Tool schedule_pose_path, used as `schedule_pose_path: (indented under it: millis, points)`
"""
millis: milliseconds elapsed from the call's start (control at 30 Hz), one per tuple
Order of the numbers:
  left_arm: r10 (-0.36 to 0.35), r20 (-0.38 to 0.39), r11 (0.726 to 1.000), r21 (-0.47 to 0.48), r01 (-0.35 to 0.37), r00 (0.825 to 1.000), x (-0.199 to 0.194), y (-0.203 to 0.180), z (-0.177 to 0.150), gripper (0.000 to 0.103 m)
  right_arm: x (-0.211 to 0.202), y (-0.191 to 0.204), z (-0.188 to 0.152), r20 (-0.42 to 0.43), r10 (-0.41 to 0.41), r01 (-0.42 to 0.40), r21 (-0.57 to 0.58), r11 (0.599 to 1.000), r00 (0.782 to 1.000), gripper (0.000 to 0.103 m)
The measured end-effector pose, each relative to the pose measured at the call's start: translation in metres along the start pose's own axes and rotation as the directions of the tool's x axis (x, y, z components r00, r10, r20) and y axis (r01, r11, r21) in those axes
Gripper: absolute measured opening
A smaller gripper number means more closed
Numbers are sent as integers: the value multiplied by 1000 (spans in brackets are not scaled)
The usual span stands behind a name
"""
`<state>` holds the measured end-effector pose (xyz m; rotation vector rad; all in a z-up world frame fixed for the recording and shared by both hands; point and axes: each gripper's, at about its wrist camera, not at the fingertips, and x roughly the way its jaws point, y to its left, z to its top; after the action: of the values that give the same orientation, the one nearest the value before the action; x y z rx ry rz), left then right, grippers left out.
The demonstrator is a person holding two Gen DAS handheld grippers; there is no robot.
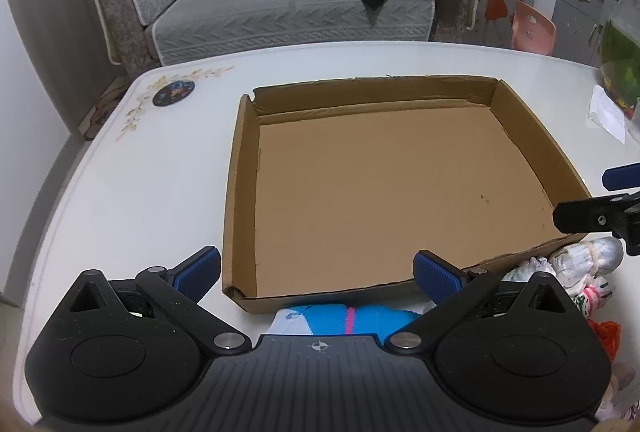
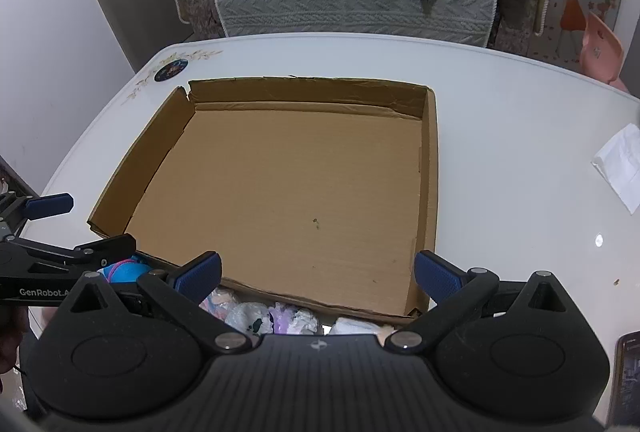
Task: Organize objects
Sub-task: 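Grasp the blue-white sock with the left tool while the right tool grasps the white rolled sock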
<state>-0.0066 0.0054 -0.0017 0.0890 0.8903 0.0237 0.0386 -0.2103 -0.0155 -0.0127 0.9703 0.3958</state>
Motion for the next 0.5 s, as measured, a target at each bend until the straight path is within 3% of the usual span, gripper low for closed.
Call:
schedule_pose_path:
  millis: [500]
  points:
    - [-10,-34,998,61,12,999,-7,3,-7,103,-5,0,3,-42,26,-27,-37,999,999,102]
